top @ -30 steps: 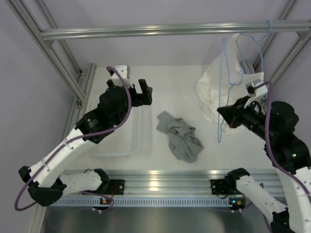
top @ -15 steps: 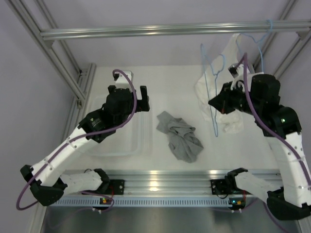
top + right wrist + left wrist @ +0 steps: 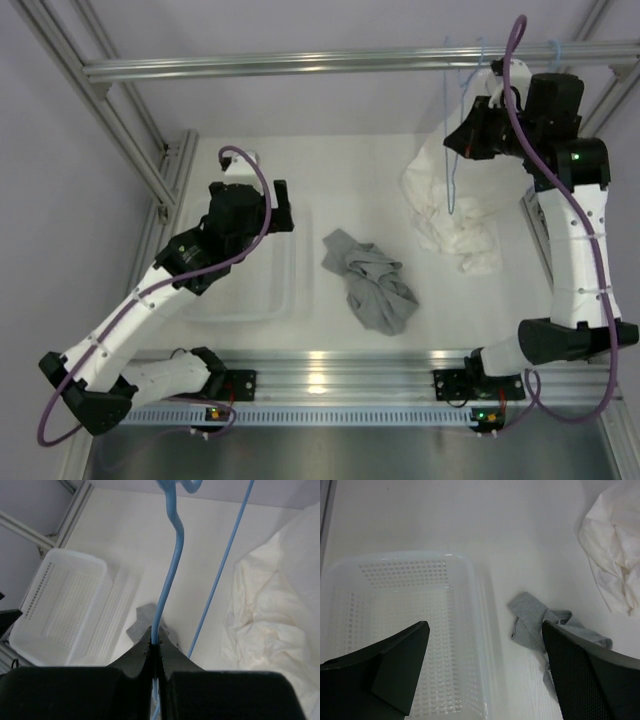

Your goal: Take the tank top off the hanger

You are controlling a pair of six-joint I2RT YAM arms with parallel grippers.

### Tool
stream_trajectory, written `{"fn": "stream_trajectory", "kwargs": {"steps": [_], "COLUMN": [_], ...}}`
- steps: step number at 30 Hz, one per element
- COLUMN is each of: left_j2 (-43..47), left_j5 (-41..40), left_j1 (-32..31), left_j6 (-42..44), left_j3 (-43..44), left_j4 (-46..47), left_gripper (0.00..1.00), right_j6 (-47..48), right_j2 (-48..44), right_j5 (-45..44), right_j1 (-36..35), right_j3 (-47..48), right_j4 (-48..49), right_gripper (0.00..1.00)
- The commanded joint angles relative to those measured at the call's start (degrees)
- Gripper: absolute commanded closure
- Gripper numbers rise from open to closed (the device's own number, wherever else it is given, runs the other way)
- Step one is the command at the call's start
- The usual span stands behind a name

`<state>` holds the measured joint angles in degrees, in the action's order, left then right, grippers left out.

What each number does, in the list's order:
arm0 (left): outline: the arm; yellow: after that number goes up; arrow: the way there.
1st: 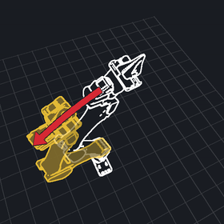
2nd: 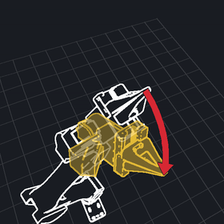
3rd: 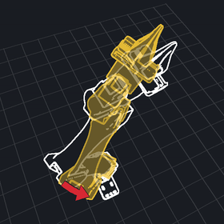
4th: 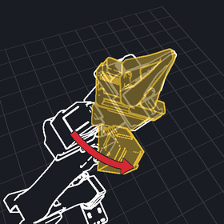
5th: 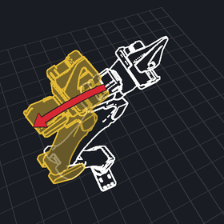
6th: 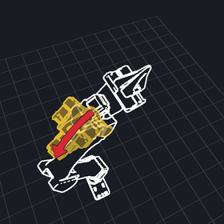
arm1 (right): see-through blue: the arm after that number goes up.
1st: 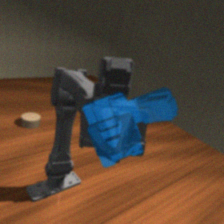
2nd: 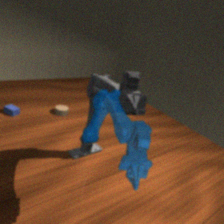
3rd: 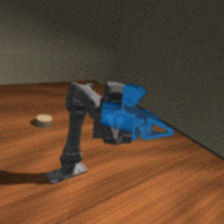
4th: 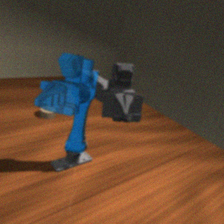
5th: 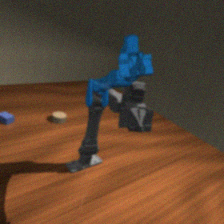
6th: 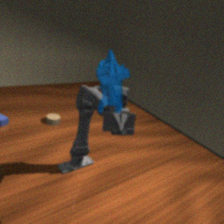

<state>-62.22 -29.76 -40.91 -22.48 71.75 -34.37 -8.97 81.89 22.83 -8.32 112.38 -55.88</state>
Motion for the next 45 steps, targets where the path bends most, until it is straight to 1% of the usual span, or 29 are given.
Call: {"fn": "stream_trajectory", "kwargs": {"steps": [1, 3, 6, 10, 16, 20, 24, 25, 32, 35, 37, 39, 42, 45], "left_j2": [2.89, 3.15, 3.07, 3.07, 2.63, 2.45, 2.27, 2.27, 2.36, 2.45, 2.54, 2.54, 2.36, 2.10], "left_j5": [-0.91, -1.09, -0.57, 1.01, 2.60, 3.74, 4.18, 4.27, 4.80, 5.06, 5.24, 5.41, 5.85, 6.46], "left_j1": [0.39, 0.39, 0.39, 0.39, 0.39, 0.39, 0.39, 0.39, 0.39, 0.39, 0.39, 0.39, 0.39, 0.39], "left_j6": [0.95, 1.03, 1.04, 0.51, -0.20, -0.46, -0.46, -0.46, -0.55, -0.81, -0.81, -0.81, -1.07, -1.34], "left_j3": [-0.73, -1.26, -1.26, -1.52, -2.05, -1.79, -1.61, -1.61, -1.87, -1.61, -1.43, -1.43, -1.43, -1.52], "left_j4": [0.01, 0.01, 0.00, 0.09, 0.09, 0.27, 0.36, 0.36, 0.62, 0.71, 0.79, 0.80, 1.06, 1.32], "left_gripper": [0.01, 0.01, 0.01, 0.01, 0.01, 0.01, 0.01, 0.01, 0.01, 0.01, 0.01, 0.01, 0.01, 0.01], "right_j6": [0.18, 0.53, 1.24, 2.46, 3.87, 3.52, 1.86, 0.90, -1.57, -1.57, -0.79, -0.61, -0.52, -0.17], "right_j2": [3.09, 5.64, 7.32, 10.04, 10.14, 9.26, 10.31, 10.48, 10.48, 11.01, 10.58, 9.70, 7.77, 5.57], "right_j5": [4.50, 5.91, 5.65, 3.28, -0.24, -0.59, 2.83, 3.79, 11.62, 13.11, 13.29, 12.59, 13.82, 13.56], "right_j1": [4.44, 4.89, 5.41, 6.56, 6.47, 6.65, 7.79, 9.70, 12.09, 12.18, 11.66, 10.96, 9.73, 9.28], "right_j3": [5.91, 7.58, 8.38, 10.14, 4.44, 4.87, 10.21, 10.58, 10.49, 8.57, 5.41, 3.04, 0.84, -0.14], "right_j4": [-3.44, -4.94, -5.56, -8.01, -7.32, -6.53, -6.35, -6.18, -3.71, -3.71, -3.54, -3.71, -3.62, -3.80], "right_gripper": [1.00, 1.00, 1.00, 1.00, 1.00, 1.00, 1.00, 1.00, 1.00, 1.00, 1.00, 1.00, 1.00, 1.00]}}
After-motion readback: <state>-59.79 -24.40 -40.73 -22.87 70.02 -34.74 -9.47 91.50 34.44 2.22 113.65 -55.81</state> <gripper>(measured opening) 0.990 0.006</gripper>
